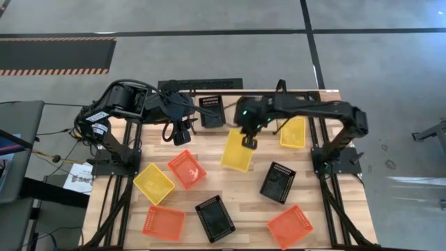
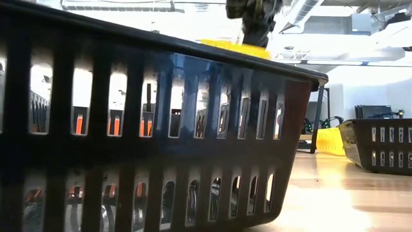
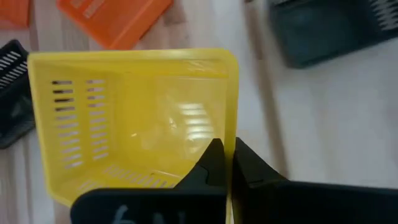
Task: Stack baskets on shelf by color
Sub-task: Put the middle yellow bin on the shelf
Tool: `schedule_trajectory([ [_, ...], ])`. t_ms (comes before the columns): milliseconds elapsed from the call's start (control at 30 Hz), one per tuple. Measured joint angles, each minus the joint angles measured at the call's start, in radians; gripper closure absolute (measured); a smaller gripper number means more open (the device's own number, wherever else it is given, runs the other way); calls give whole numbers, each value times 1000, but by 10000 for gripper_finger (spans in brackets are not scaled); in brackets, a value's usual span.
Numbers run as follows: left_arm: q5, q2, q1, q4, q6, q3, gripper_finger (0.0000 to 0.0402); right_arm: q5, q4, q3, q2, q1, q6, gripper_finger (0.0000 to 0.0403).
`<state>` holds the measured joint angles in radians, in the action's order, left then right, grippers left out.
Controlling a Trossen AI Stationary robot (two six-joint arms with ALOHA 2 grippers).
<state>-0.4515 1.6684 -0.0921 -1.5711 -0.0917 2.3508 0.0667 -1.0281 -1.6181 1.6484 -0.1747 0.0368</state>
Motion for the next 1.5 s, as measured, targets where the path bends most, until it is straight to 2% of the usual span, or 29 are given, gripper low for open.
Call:
schedule_trajectory([
  [167, 0, 0, 0, 0, -3, 0, 231, 0, -89, -85, -43, -97, -80, 398],
  [367, 2, 0, 0, 0, -11, 0, 231, 22, -191, -230, -27, -238, -211, 398],
  [500, 44, 0, 0, 0, -30, 0, 231, 93, -171, -274, -25, -329, -281, 398],
  [700, 47, 0, 0, 0, -41, 0, 231, 218, -133, -273, -21, -443, -381, 398],
  [800, 46, 0, 0, 0, -41, 0, 231, 273, -138, -274, 5, -476, -426, 398],
  [1167, 46, 0, 0, 0, -61, 0, 231, 328, -181, -273, 201, -512, -595, 399],
  [1367, 45, 0, 0, 0, -74, 0, 231, 327, -242, -273, 314, -535, -665, 399],
  [1500, 45, 0, 0, 0, -79, 0, 231, 262, -339, -273, 369, -566, -690, 399],
])
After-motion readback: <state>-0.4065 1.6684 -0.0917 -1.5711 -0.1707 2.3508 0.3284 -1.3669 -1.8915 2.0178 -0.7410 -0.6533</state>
